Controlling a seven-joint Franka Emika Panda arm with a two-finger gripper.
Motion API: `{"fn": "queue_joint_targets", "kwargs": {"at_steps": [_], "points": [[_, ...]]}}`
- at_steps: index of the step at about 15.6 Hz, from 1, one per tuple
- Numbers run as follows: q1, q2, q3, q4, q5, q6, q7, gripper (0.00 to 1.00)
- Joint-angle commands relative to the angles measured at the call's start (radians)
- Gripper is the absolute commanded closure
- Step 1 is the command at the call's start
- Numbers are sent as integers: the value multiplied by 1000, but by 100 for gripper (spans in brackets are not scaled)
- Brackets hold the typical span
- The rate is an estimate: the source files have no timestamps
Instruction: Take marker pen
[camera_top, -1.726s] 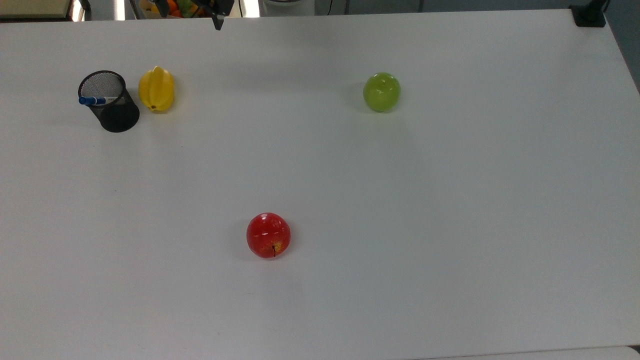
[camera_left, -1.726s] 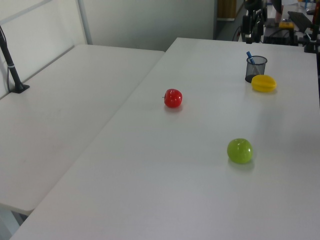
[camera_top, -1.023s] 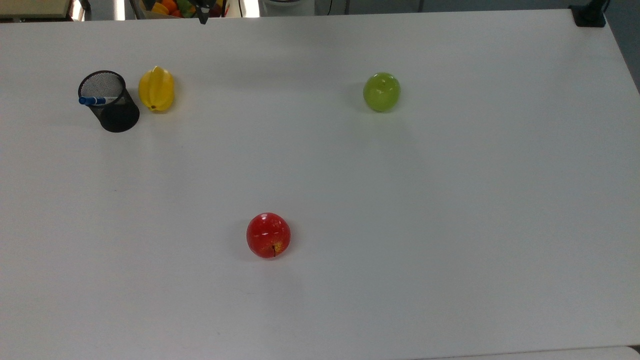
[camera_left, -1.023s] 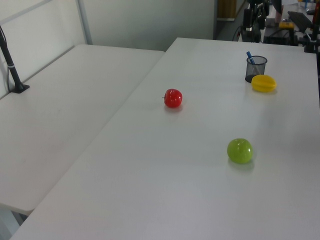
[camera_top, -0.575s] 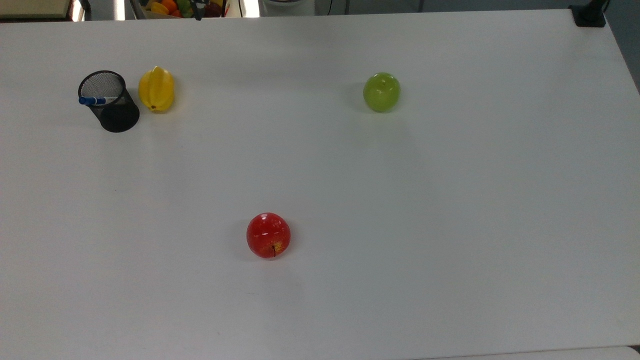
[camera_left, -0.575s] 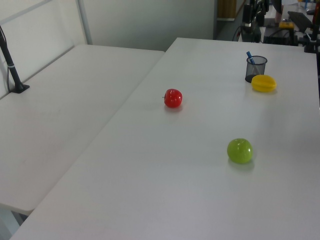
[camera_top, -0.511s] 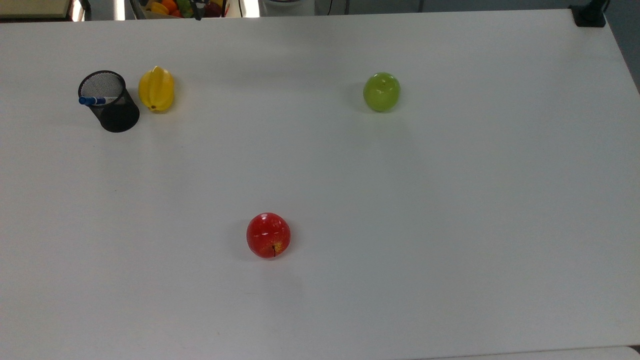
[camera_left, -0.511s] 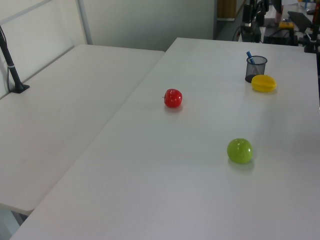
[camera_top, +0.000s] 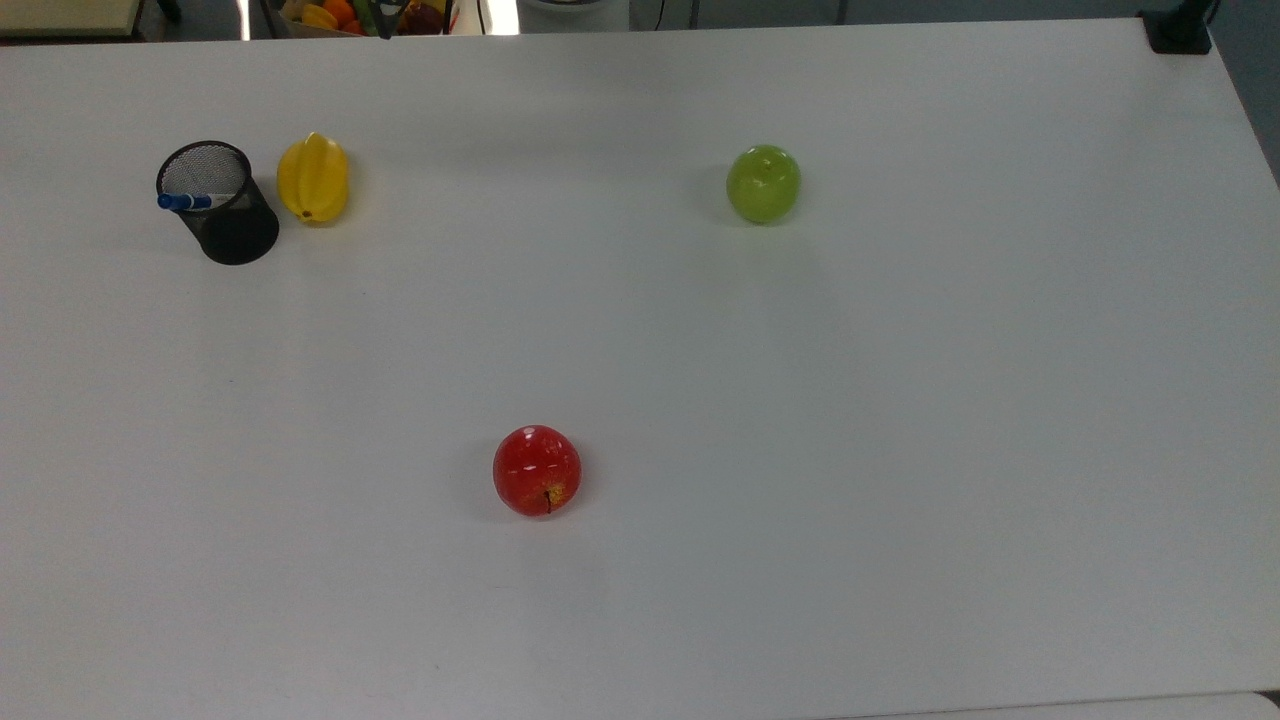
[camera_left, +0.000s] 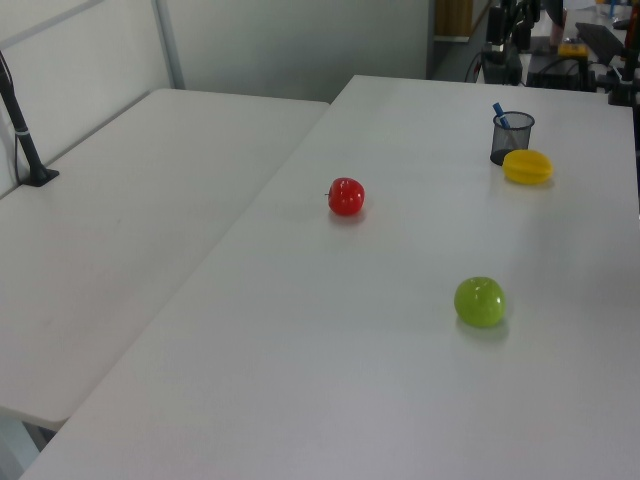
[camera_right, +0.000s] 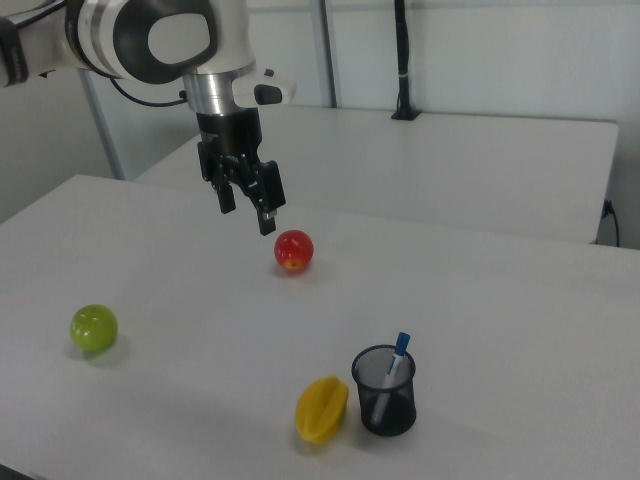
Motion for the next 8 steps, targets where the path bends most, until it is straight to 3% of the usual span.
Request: {"fn": "queue_joint_targets", "kwargs": {"at_steps": [1, 8], "points": [[-40, 6, -6, 7, 22, 31, -8, 0], [-184, 74, -5, 1, 20, 158, -138, 0]]}}
